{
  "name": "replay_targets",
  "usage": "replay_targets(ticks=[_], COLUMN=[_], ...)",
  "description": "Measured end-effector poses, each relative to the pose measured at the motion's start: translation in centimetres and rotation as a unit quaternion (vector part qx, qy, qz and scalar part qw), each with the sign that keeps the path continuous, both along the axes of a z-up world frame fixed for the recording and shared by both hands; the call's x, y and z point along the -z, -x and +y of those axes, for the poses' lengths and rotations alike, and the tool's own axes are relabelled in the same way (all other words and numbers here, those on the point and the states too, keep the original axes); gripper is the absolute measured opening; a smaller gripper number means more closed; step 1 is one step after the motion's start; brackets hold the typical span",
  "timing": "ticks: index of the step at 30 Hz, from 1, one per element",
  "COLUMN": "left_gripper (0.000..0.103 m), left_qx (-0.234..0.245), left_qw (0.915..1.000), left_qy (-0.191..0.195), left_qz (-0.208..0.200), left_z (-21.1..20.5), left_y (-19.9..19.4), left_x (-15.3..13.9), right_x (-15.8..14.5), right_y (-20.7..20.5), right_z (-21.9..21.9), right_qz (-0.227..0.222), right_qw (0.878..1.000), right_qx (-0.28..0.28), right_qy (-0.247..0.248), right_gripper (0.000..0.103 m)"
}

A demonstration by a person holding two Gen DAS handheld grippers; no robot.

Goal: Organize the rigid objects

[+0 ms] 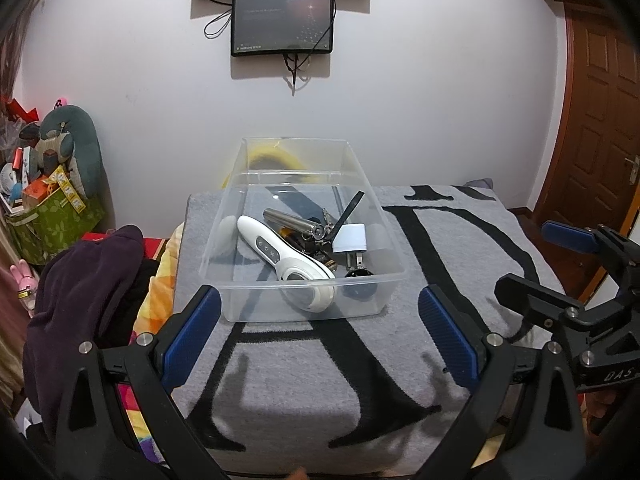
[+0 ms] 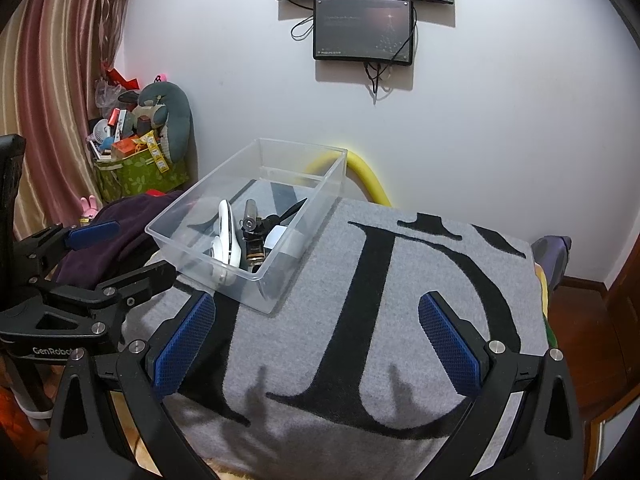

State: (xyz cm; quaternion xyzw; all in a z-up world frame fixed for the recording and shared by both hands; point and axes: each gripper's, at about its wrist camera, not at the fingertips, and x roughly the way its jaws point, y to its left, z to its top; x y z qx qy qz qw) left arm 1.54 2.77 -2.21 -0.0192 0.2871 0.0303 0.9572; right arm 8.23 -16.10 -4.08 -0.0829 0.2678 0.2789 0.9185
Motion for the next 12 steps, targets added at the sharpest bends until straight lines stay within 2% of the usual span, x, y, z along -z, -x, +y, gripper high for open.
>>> replay_targets(ticks=[12], left_gripper=[0.1], left_qx=[0.004], left_qw=[1.0], left_qy=[-0.002], left_qz=[-0.002], left_z=[-0.15], left_y=[0.26], left_x=[-0.03], right_x=[0.19], right_y=[-0.06], right_z=[-0.01], right_qz=[0.004], right_qw=[1.0], right_qx=[0.0], right_qy=[-0.001], right_gripper=[0.102])
